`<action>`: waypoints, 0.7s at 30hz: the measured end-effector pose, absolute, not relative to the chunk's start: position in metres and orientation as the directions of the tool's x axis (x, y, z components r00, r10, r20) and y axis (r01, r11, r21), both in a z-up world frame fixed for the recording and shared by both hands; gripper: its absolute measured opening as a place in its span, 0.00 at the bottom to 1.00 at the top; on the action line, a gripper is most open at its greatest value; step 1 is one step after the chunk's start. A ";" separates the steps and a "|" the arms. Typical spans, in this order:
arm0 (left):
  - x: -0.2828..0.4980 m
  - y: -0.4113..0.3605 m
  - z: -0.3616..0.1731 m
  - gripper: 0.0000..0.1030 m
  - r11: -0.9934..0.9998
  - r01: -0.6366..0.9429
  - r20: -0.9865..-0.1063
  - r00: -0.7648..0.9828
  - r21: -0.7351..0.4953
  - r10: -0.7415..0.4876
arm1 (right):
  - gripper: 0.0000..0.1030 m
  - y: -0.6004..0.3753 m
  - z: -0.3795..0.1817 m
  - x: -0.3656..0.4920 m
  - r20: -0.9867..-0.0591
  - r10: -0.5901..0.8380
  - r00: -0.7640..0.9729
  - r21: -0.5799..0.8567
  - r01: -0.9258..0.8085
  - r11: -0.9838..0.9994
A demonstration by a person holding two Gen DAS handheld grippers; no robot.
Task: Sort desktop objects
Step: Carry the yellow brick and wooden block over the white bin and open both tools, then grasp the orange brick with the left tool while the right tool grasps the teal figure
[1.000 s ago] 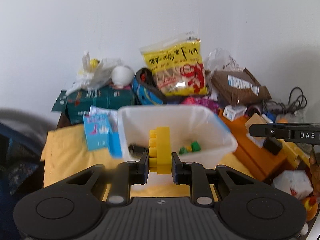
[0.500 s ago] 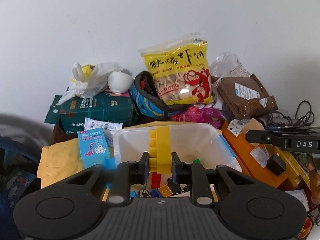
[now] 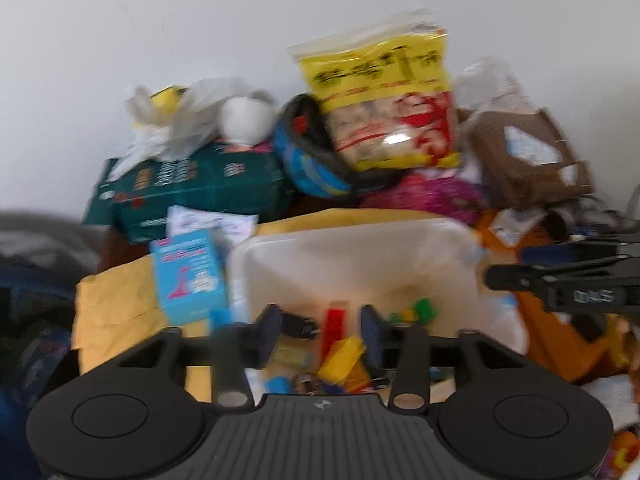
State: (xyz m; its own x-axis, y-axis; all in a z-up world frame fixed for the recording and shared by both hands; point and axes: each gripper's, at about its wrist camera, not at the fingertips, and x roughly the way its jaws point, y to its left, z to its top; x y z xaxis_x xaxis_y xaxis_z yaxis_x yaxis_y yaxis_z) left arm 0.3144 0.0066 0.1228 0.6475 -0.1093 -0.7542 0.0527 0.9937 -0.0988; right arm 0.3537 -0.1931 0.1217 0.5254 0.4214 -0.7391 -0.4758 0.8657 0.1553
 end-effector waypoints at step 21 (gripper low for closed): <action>0.138 0.025 -0.006 0.57 0.986 0.036 -0.742 0.654 -0.164 -0.147 | 0.50 -0.180 -0.034 0.189 -0.808 0.475 0.349 0.127 -0.684 0.718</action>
State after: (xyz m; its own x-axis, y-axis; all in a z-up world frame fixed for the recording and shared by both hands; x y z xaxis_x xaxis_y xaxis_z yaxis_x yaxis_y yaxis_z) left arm 0.1379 0.0250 -0.0065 0.6544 -0.1474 -0.7416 0.0359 0.9858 -0.1643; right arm 0.1891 -0.1799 -0.0345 0.3490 0.4754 -0.8076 -0.6845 0.7179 0.1269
